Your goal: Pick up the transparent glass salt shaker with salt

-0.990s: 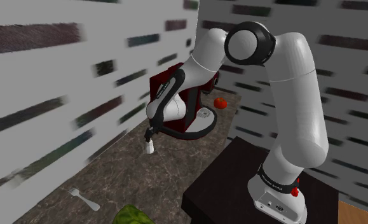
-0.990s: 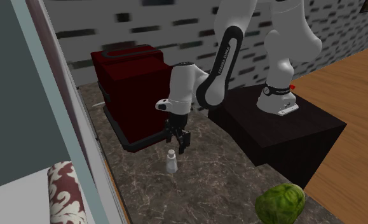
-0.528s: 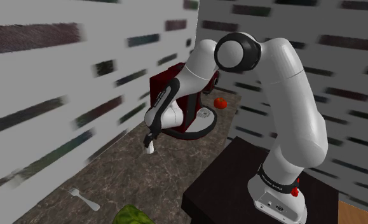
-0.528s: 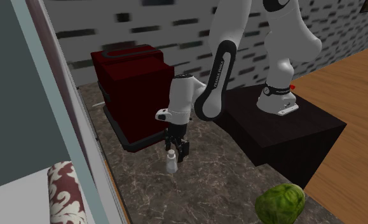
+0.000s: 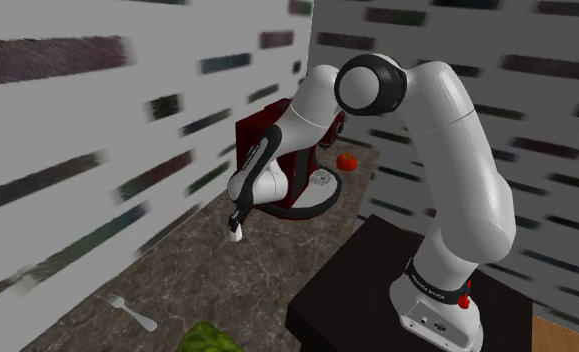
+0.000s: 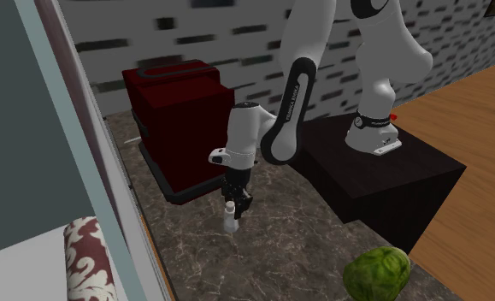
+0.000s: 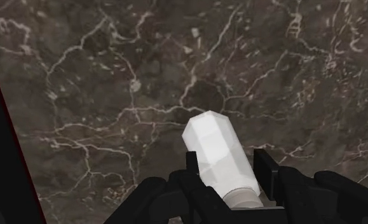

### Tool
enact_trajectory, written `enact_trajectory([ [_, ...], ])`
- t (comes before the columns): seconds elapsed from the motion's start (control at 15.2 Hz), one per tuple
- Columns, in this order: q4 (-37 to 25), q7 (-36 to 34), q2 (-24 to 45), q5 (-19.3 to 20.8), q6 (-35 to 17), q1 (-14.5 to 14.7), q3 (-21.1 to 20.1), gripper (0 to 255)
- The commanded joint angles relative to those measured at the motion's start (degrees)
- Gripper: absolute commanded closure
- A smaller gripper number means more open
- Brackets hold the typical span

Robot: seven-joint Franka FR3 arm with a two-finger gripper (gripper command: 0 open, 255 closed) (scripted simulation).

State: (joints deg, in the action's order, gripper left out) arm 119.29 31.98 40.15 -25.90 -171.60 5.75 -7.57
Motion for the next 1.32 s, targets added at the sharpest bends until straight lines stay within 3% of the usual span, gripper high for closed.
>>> enact_trajectory([
  [0.0, 0.0, 0.0, 0.0, 0.0, 0.0, 0.0, 0.0, 255],
  [1.25, 4.0, -3.8, -11.5, 2.0, 7.7, 2.9, 3.6, 255],
])
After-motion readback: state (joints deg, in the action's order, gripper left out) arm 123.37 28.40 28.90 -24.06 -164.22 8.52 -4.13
